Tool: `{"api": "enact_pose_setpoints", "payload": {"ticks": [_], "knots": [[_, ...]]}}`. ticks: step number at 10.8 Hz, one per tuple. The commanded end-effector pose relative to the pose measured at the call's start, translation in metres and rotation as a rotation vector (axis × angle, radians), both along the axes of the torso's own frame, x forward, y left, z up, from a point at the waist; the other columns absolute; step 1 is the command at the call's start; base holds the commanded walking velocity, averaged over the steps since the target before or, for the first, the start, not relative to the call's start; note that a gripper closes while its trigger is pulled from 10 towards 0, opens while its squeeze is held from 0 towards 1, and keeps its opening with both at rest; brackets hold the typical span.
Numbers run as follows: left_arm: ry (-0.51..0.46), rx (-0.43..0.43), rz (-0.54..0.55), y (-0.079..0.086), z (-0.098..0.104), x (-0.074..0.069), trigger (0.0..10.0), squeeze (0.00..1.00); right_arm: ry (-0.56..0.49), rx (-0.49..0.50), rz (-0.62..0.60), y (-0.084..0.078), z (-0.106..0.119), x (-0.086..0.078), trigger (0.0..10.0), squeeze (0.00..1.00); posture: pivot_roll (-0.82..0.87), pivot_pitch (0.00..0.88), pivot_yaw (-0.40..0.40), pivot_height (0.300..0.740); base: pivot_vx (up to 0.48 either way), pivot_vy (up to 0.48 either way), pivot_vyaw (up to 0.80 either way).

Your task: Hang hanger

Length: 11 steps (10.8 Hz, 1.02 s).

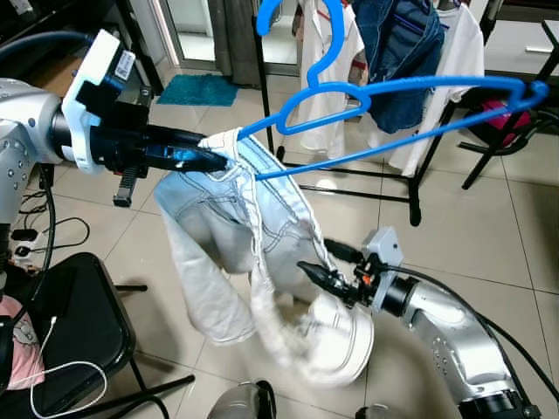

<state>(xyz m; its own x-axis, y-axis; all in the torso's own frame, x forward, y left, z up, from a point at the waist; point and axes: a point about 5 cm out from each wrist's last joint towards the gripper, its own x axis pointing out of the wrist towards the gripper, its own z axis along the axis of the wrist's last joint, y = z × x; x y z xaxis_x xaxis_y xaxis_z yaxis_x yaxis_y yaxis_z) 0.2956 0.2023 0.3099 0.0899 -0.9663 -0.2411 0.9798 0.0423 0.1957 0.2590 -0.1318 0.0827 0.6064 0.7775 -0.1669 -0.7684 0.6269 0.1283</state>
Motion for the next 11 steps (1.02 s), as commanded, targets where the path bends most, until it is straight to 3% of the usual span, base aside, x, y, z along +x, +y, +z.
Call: {"api": "enact_pose_setpoints", "payload": {"ticks": [1, 3, 4, 8, 11], "knots": [[-0.083, -0.043, -0.023, -0.002, 0.022, -0.006, 0.0, 0.00, 0.034, -0.018, 0.004, 0.002, -0.010, -0.001, 0.0, 0.00, 0.01, 0.082, 0.154, 0.740, 0.000, 0.000, 0.00], [-0.103, -0.052, -0.018, 0.000, 0.030, -0.005, 0.0, 0.00, 0.125, -0.061, -0.014, -0.004, -0.036, -0.002, 0.0, 0.00, 0.02, 0.077, 0.154, 0.740, 0.000, 0.000, 0.00], [-0.106, -0.052, -0.014, 0.001, 0.030, -0.005, 0.0, 0.00, 0.134, -0.065, -0.019, -0.006, -0.039, -0.002, 0.0, 0.00, 0.02, 0.075, 0.154, 0.740, 0.000, 0.000, 0.00], [-0.151, -0.062, 0.061, 0.013, 0.037, 0.002, 0.0, 0.00, 0.280, -0.136, -0.107, -0.038, -0.078, -0.015, 0.0, 0.00, 0.01, 0.072, 0.166, 0.740, 0.000, 0.000, 0.00], [-0.147, -0.047, 0.073, 0.018, 0.035, 0.002, 0.0, 0.00, 0.303, -0.125, -0.144, -0.050, -0.085, -0.019, 0.0, 0.00, 0.02, 0.088, 0.177, 0.740, 0.000, 0.000, 0.00]]}}
